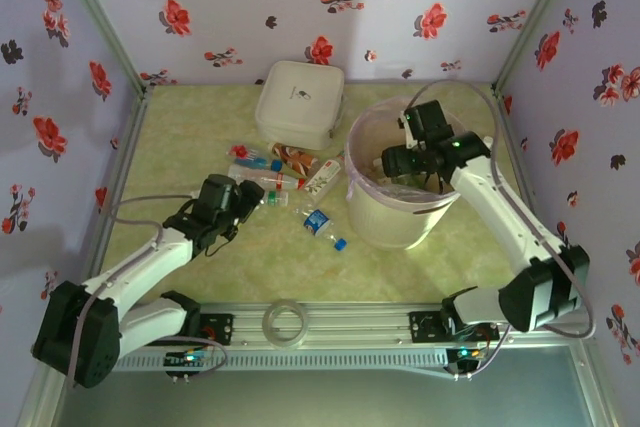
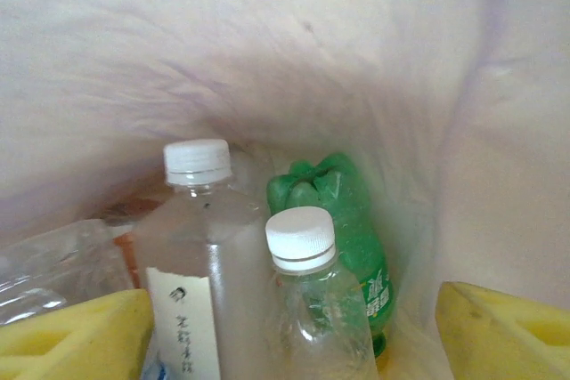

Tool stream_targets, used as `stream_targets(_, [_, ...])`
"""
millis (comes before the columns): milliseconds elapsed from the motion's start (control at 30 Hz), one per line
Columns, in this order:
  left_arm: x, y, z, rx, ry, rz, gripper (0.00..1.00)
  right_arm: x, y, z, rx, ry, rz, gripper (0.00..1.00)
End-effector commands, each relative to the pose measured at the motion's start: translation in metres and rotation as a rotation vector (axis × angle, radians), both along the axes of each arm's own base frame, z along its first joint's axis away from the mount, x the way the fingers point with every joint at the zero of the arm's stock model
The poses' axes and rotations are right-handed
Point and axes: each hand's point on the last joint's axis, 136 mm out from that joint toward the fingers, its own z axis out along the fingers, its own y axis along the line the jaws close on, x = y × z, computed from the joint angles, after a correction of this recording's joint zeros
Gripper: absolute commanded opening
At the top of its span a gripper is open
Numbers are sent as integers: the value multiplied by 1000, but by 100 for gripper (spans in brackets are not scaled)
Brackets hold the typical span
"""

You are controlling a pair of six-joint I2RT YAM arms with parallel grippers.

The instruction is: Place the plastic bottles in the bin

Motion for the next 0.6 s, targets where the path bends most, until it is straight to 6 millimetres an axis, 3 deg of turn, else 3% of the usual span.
stream_targets(0, [2,6,-5,-26,39,88,95,-12,-6,41,45,-77,-10,87])
stream_targets(333, [12,-29,0,-182,30,161,93,-36,-1,123,241,-295,12,88])
stream_targets(567, [28,-55,-5,-209,24,217,90,-36,1,129,272,-322,11,87])
